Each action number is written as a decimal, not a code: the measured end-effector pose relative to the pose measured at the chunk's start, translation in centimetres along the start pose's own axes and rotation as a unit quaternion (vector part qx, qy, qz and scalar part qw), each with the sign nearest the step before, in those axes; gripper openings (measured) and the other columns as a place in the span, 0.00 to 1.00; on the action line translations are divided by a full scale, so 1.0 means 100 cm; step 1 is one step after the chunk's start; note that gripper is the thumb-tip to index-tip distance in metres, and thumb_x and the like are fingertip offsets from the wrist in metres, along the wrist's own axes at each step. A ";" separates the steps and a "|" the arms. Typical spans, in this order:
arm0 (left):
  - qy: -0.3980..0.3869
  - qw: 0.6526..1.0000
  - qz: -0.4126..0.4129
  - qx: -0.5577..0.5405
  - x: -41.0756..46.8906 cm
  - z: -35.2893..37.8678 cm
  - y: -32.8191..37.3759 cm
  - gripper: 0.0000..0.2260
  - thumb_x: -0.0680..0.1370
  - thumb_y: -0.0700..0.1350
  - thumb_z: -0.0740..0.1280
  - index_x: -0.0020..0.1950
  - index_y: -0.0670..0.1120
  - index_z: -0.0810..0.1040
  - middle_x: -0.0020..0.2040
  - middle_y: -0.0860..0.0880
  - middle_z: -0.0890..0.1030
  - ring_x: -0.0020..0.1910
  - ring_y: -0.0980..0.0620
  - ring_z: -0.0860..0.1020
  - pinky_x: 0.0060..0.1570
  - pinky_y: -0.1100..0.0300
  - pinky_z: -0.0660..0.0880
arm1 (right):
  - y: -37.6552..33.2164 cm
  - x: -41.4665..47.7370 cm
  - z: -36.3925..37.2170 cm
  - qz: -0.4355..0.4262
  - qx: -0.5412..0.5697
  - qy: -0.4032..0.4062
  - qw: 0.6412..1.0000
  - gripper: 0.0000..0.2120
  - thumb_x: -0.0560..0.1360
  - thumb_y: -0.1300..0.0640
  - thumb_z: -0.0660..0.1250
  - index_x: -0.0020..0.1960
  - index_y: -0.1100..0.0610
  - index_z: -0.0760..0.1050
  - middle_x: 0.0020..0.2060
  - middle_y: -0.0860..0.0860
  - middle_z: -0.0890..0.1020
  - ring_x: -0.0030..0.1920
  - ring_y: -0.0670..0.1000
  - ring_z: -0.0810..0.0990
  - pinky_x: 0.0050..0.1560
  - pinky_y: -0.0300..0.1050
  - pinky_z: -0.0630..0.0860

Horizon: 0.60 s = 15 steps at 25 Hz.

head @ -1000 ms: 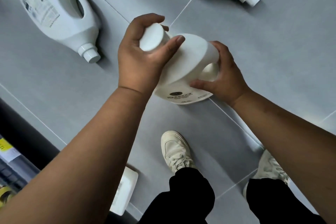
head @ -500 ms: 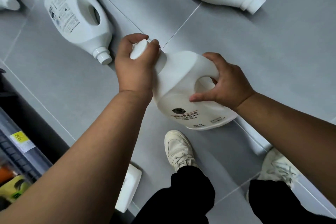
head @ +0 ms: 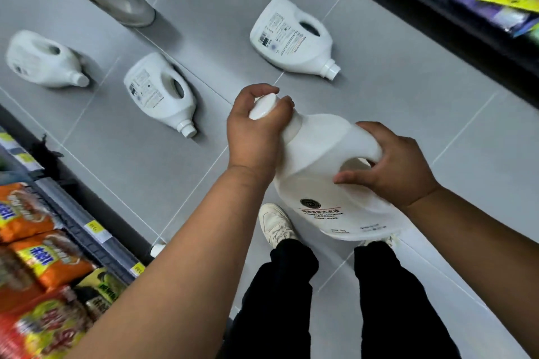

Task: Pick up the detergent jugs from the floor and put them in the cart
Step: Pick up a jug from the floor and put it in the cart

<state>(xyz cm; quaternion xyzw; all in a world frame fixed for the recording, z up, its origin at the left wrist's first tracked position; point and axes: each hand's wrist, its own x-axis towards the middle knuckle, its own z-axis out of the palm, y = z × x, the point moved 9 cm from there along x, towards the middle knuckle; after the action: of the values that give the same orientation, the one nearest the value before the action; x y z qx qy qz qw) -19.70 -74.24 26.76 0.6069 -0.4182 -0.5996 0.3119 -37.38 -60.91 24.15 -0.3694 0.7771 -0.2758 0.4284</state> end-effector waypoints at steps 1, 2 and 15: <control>-0.014 1.000 -0.001 0.006 -0.019 0.006 0.030 0.08 0.61 0.49 0.73 0.38 0.58 0.80 0.46 0.35 0.81 0.43 0.45 0.79 0.51 0.43 0.78 | -0.018 -0.019 -0.023 0.006 0.005 0.016 1.000 0.49 0.44 0.30 0.73 0.63 0.49 0.75 0.48 0.48 0.82 0.51 0.51 0.81 0.57 0.44 0.74; -0.025 1.000 -0.002 0.009 -0.032 0.010 0.054 0.08 0.61 0.49 0.73 0.38 0.58 0.80 0.48 0.33 0.82 0.43 0.44 0.79 0.52 0.42 0.78 | -0.034 -0.034 -0.040 0.013 0.015 0.025 0.999 0.50 0.44 0.29 0.73 0.63 0.49 0.75 0.49 0.48 0.83 0.53 0.51 0.81 0.59 0.46 0.75; -0.260 0.962 0.080 0.020 -0.263 0.119 0.287 0.07 0.61 0.45 0.73 0.36 0.54 0.79 0.42 0.41 0.80 0.41 0.45 0.79 0.45 0.48 0.77 | -0.165 -0.304 -0.248 0.008 0.049 0.276 0.960 0.42 0.50 0.30 0.76 0.61 0.44 0.76 0.48 0.34 0.78 0.57 0.46 0.78 0.62 0.40 0.71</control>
<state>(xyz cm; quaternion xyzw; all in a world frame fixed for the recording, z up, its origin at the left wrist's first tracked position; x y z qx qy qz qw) -33.54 -62.71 63.28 0.4007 -0.5437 -0.7017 0.2269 -42.44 -42.98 62.45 -0.2512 0.8536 -0.4015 0.2170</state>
